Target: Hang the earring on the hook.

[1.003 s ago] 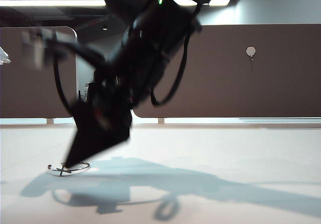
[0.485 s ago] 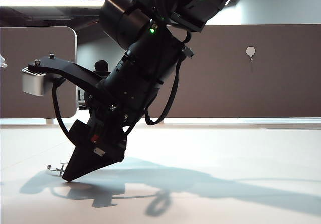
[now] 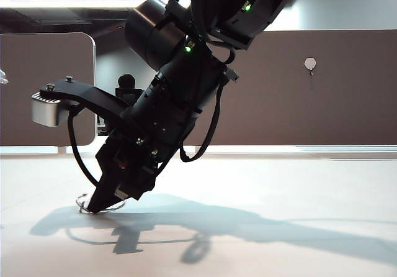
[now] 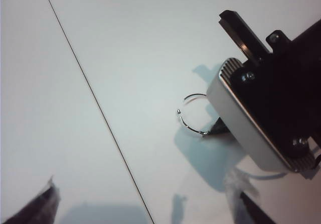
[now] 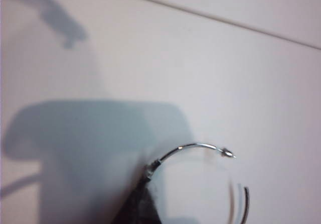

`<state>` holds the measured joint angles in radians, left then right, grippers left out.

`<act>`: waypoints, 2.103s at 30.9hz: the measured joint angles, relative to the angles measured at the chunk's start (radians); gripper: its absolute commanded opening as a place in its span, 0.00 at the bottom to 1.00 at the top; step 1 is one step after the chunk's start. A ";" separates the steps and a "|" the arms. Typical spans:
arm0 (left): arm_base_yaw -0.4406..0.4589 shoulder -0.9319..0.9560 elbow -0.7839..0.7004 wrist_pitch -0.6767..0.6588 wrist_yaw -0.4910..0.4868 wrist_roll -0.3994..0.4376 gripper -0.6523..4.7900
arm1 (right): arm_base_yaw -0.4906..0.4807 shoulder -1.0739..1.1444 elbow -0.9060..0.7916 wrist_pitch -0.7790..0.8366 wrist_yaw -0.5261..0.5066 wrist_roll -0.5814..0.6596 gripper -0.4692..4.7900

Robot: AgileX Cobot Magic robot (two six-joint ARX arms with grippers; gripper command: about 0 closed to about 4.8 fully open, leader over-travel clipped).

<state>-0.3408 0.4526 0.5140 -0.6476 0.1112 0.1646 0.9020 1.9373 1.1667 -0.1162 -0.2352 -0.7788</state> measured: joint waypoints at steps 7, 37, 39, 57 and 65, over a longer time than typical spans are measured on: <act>0.000 0.000 0.000 0.000 -0.009 0.000 1.00 | 0.004 -0.018 -0.006 -0.003 0.047 0.042 0.08; 0.000 0.000 0.001 0.327 -0.019 -0.028 1.00 | -0.406 -0.558 -0.004 0.322 0.047 0.767 0.08; 0.000 0.000 0.001 0.329 -0.019 -0.038 1.00 | -0.402 -0.556 -0.005 0.260 0.047 0.760 0.08; 0.000 0.108 0.001 0.445 0.061 -0.147 1.00 | -0.784 -0.389 -0.006 0.051 0.200 0.613 0.25; 0.000 0.275 0.001 0.537 0.076 -0.163 1.00 | -0.821 -0.189 -0.006 0.056 0.125 0.624 0.77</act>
<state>-0.3408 0.7280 0.5152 -0.1101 0.1871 0.0021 0.0814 1.7481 1.1610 -0.0597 -0.1104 -0.1543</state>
